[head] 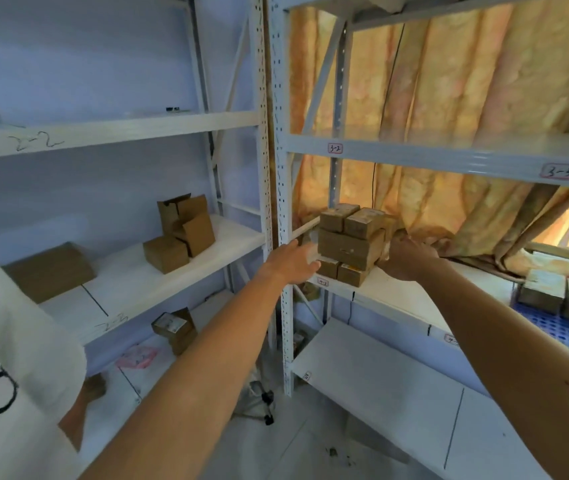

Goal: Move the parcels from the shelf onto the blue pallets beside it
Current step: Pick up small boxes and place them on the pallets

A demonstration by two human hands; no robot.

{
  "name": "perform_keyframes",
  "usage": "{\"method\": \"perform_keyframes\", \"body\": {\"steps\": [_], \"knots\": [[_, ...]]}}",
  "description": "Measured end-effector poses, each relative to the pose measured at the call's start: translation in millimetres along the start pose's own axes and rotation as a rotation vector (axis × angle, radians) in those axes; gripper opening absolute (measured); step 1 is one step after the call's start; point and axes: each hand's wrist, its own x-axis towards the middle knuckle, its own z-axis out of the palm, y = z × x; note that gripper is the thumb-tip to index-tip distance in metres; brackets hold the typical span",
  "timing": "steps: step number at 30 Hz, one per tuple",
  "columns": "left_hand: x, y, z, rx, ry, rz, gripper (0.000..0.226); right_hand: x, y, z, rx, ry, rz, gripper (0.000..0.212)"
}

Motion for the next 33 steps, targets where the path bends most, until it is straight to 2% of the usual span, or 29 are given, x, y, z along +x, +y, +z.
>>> {"method": "perform_keyframes", "body": {"steps": [7, 11, 16, 20, 25, 33], "knots": [[43, -18, 16, -0.014, -0.024, -0.019, 0.067, 50, -15, 13, -0.038, 0.005, -0.041, 0.08], [82, -24, 20, -0.005, -0.015, -0.028, 0.067, 83, -17, 15, -0.058, 0.004, -0.045, 0.067], [141, -27, 18, -0.034, 0.017, -0.038, 0.064, 153, 2, 20, -0.034, -0.009, -0.06, 0.086], [183, -24, 17, -0.051, 0.026, -0.045, 0.063, 180, 8, 9, -0.077, -0.006, -0.051, 0.069], [225, -24, 23, -0.036, 0.036, -0.039, 0.065, 218, 21, 6, -0.082, 0.003, -0.021, 0.06], [282, -40, 23, -0.08, 0.047, 0.006, 0.06, 266, 33, 13, -0.075, -0.006, 0.053, 0.069]]}}
